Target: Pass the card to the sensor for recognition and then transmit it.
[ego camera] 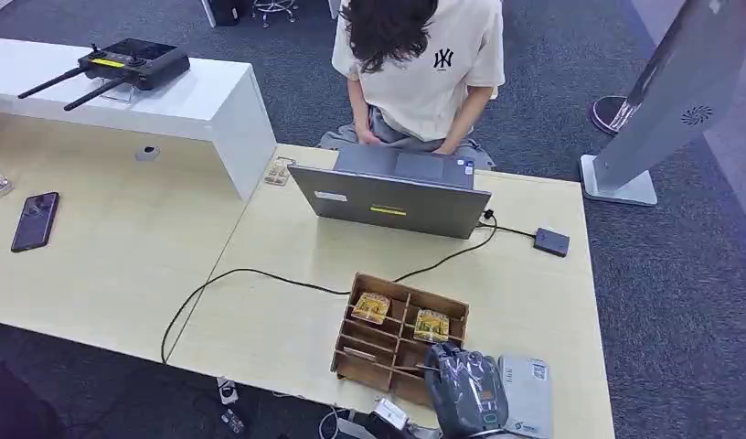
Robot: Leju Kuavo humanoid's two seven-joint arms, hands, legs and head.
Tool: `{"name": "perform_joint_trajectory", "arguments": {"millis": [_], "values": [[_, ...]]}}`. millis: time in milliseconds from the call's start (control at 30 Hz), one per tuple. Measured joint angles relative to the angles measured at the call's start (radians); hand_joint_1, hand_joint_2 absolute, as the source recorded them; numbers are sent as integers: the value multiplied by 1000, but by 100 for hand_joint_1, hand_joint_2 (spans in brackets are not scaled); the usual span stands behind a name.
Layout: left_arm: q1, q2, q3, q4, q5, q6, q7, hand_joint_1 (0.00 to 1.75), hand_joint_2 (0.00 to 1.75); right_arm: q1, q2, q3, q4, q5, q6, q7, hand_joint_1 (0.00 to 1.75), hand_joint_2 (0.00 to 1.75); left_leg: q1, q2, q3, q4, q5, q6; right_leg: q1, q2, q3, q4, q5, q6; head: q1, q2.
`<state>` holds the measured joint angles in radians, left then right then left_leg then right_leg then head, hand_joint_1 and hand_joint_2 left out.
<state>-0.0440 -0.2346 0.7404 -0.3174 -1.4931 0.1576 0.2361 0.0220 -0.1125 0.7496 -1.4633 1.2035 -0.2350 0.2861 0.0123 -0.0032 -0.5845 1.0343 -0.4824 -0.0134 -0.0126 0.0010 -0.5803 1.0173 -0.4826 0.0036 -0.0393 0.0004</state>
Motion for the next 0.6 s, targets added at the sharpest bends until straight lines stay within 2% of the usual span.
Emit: {"name": "perform_joint_trajectory", "arguments": {"millis": [333, 500, 600], "values": [[3, 0, 10, 0, 13, 14, -6, 0, 0, 24, 1, -11, -74, -55, -47, 4, 175, 175, 0, 0, 0, 0, 0, 0, 0, 0, 0, 0, 0, 0, 0, 0], [10, 0, 23, 0, 27, 34, -27, 0, 0, 56, -3, -43, -205, -197, -55, -15, 175, 175, 0, 0, 0, 0, 0, 0, 0, 0, 0, 0, 0, 0, 0, 0], [16, 0, 35, 0, 37, 43, -40, 0, 0, 78, -10, -62, -288, -324, -48, -45, 175, 175, 0, 0, 0, 0, 0, 0, 0, 0, 0, 0, 0, 0, 0, 0]]}}
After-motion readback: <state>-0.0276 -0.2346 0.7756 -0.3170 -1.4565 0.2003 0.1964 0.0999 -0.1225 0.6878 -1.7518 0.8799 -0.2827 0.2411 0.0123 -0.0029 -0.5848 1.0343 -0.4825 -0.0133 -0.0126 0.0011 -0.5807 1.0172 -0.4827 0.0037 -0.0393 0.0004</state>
